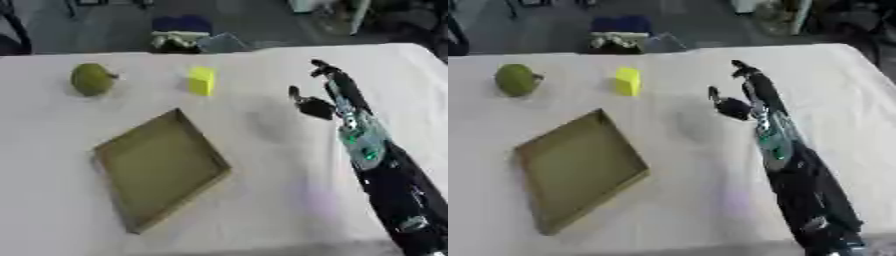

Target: Pick up objects on the table and place them in the box.

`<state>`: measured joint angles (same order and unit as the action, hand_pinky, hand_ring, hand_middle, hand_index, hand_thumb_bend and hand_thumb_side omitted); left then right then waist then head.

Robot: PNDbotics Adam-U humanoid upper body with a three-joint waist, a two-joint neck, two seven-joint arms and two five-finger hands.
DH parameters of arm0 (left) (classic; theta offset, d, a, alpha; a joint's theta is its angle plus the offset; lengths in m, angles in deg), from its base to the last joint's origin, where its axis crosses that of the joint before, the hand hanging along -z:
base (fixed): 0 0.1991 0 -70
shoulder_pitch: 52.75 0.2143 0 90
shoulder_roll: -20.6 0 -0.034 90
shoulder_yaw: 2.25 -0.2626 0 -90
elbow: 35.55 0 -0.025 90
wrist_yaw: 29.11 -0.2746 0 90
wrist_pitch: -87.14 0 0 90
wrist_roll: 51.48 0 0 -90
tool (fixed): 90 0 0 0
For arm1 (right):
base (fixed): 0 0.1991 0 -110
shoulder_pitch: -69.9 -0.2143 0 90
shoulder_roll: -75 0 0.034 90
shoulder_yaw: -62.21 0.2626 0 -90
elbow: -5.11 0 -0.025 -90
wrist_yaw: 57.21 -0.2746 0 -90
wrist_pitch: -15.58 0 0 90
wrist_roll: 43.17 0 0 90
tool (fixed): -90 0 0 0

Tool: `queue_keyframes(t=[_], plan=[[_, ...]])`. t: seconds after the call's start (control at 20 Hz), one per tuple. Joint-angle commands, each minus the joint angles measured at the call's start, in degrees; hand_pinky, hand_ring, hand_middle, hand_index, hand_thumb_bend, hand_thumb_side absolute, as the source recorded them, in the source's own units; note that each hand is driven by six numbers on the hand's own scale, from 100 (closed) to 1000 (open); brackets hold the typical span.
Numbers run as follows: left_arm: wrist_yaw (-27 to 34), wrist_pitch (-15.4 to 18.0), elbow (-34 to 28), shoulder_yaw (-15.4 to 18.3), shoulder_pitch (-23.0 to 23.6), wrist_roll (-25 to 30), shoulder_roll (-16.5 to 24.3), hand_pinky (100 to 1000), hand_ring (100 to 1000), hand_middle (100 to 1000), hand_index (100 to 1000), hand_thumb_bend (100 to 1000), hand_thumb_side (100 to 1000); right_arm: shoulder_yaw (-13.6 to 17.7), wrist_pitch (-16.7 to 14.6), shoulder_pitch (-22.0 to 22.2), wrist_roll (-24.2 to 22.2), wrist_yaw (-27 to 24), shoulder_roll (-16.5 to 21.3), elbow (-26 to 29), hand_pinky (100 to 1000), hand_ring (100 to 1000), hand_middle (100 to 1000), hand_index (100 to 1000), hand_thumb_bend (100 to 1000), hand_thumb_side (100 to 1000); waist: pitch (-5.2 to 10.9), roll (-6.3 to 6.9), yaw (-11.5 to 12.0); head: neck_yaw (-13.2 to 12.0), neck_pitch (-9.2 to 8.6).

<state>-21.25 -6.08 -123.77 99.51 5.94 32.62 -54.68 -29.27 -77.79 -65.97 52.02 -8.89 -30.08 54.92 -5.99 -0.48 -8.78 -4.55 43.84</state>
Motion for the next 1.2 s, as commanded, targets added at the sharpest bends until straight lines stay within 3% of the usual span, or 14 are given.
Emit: queue_keyframes(t=[0.05, 0.3, 0.7, 0.85, 1.2], plan=[[0.07, 0.61, 3.50, 0.09, -1.85, 0.04, 3.18, 700, 571, 607, 764, 100, 875, -0.23, -0.18, -1.35, -0.15, -0.01, 0.49, 0.90, 776, 947, 759, 964, 266, 465, 0.69, 0.15, -0.29, -0.29, 0.28], [-2.23, -2.97, 10.83, -2.71, -5.10, 0.54, 6.02, 702, 572, 609, 771, 100, 889, -0.50, -0.39, -1.68, -0.32, 0.16, 0.02, 0.89, 776, 947, 759, 964, 268, 465, 0.35, 0.34, -1.56, -0.82, 0.28], [-9.74, -10.19, 23.30, -9.75, -12.69, 5.14, 11.00, 724, 612, 653, 802, 100, 779, -0.84, -0.69, -1.89, -0.59, 0.56, -0.46, 0.77, 776, 947, 759, 964, 268, 466, 0.34, 0.75, -3.00, -1.51, 0.28], [-12.49, -9.30, 27.76, -12.80, -14.17, 5.74, 11.63, 729, 629, 673, 816, 100, 721, -0.97, -0.81, -2.02, -0.71, 0.73, -0.64, 0.73, 777, 947, 760, 964, 268, 466, 0.30, 0.82, -3.41, -1.64, 0.28], [-18.54, -3.57, 37.61, -17.66, -16.38, 6.37, 11.74, 740, 667, 712, 839, 100, 664, -1.15, -1.00, -2.53, -0.94, 0.90, -1.01, 0.59, 777, 947, 760, 964, 269, 466, -0.06, 0.72, -4.25, -2.11, 0.28]])
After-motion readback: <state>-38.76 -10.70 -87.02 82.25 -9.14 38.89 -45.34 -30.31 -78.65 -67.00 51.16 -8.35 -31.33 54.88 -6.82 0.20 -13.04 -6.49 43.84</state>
